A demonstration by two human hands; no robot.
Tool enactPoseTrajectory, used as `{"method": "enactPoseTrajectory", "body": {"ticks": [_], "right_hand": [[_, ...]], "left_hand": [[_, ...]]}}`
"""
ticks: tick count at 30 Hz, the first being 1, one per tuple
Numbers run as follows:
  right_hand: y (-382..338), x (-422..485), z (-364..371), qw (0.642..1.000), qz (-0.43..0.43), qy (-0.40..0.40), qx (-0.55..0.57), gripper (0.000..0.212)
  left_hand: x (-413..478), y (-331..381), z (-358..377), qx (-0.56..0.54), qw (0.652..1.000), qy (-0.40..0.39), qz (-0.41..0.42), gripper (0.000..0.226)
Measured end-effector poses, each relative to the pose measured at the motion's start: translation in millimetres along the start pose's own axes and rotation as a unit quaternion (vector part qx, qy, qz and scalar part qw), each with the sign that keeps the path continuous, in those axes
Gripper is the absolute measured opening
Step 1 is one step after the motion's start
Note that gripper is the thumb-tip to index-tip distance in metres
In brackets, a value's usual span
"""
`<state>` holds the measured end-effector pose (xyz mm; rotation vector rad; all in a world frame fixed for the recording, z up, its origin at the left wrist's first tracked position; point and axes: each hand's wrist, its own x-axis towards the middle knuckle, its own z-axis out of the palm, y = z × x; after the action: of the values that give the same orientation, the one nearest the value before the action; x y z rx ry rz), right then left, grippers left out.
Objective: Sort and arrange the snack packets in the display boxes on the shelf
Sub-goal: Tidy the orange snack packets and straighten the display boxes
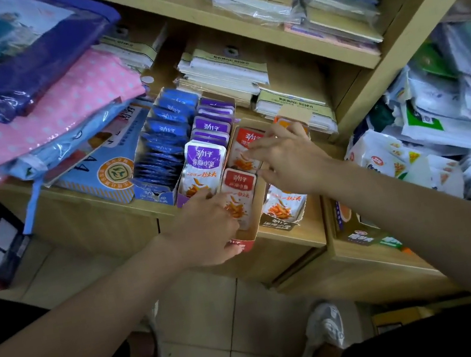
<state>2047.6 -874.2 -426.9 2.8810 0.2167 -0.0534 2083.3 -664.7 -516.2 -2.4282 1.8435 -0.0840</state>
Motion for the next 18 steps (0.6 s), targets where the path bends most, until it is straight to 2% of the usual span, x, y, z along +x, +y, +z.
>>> {"method": "enactPoseTrajectory", "body": {"ticks": [2,4,6,7,12,15,18], "right_hand": [[-0.3,-0.6,2.7,1.0,0.01,0.002,0.017,0.048],[0.1,-3.6,4.7,0.999,0.019,0.003,0.033,0.05],[1.0,-9.0,6.6,0.999,0.027,0.005,0.047,0.053],[1.0,-12.0,7.7,0.999,0.026,0.008,0.045,0.053],[1.2,-23.7,13.9,1.0,0.009,0.018,0.018,0.048],[2.8,-25.5,15.4,0.999,0.037,0.006,0.02,0.055],[3.1,-23.5,17.0,0.997,0.065,-0.014,0.043,0.061]], "left_hand": [[-0.5,-6.9,-3.6,-0.056,0.998,0.009,0.005,0.062],[-0.7,-18.5,-13.2,-0.129,0.989,0.07,0.015,0.058],[4.1,-34.2,-25.3,-0.125,0.981,0.145,0.012,0.049],[8.2,-41.4,-31.1,-0.095,0.984,0.153,0.004,0.047],[31.9,-39.1,-35.3,0.058,0.998,0.009,0.032,0.049],[29.5,-37.1,-25.0,0.13,0.989,-0.035,0.063,0.064],[27.3,-40.3,-20.5,0.108,0.989,-0.062,0.074,0.06]]}}
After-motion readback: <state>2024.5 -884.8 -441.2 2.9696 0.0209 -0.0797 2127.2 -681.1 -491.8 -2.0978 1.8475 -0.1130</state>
